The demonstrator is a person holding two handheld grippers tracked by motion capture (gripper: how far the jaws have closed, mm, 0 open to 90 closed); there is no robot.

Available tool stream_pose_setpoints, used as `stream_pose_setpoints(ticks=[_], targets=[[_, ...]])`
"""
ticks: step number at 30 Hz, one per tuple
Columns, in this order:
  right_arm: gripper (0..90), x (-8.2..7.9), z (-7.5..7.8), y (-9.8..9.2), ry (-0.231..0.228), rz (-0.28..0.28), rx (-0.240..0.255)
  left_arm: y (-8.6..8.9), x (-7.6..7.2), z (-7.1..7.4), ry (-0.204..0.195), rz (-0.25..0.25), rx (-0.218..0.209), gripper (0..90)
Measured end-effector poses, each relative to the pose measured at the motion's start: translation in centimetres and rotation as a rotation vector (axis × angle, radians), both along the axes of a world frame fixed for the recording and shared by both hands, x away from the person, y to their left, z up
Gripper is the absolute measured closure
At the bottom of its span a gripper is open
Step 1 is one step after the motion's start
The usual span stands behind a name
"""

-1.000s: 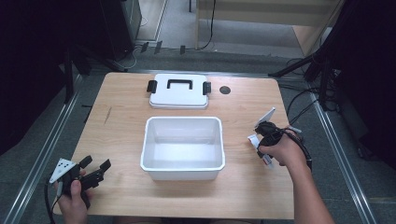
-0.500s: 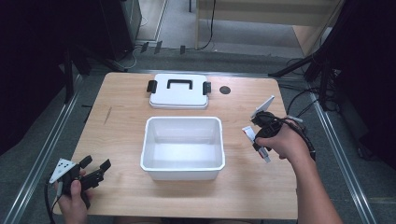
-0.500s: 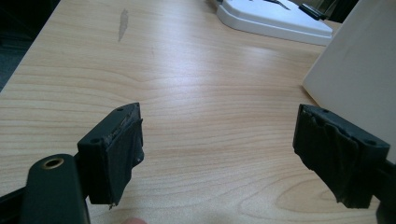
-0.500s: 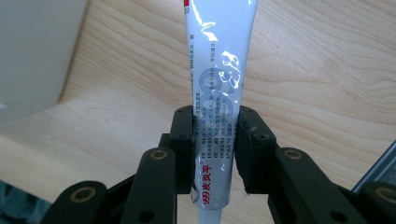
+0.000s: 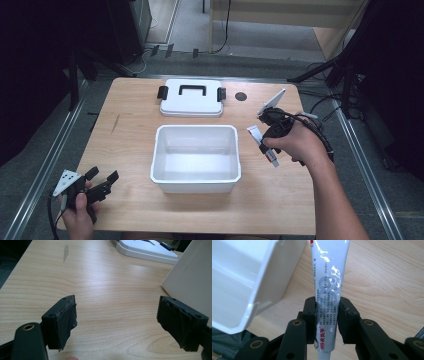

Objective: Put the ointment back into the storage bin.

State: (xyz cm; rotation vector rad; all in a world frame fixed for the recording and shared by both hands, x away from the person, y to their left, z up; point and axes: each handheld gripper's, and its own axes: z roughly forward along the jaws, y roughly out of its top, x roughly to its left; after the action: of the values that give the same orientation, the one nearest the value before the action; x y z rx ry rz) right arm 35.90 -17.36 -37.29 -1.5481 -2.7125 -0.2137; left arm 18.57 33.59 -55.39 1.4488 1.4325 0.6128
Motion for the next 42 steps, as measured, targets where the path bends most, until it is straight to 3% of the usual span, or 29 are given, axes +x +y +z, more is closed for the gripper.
stream_pose_setpoints(ticks=[10,20,32,42], targets=[[71.2,-0.2,2.2,2.4,-0.016,0.033,0.024,0.0,0.0,0.0,0.001,0.001,-0.001,16.9],[71.2,-0.4,3.1,5.4,-0.007,0.079,0.048,0.0,0.0,0.0,0.0,0.004,0.0,16.9],[71.2,-0.3,2.8,8.8,0.006,0.132,0.074,0.0,0.0,0.0,-0.005,0.006,-0.004,16.9],[71.2,0.1,1.1,11.1,0.031,0.172,0.061,0.1,0.0,0.0,-0.009,0.01,-0.008,16.9]])
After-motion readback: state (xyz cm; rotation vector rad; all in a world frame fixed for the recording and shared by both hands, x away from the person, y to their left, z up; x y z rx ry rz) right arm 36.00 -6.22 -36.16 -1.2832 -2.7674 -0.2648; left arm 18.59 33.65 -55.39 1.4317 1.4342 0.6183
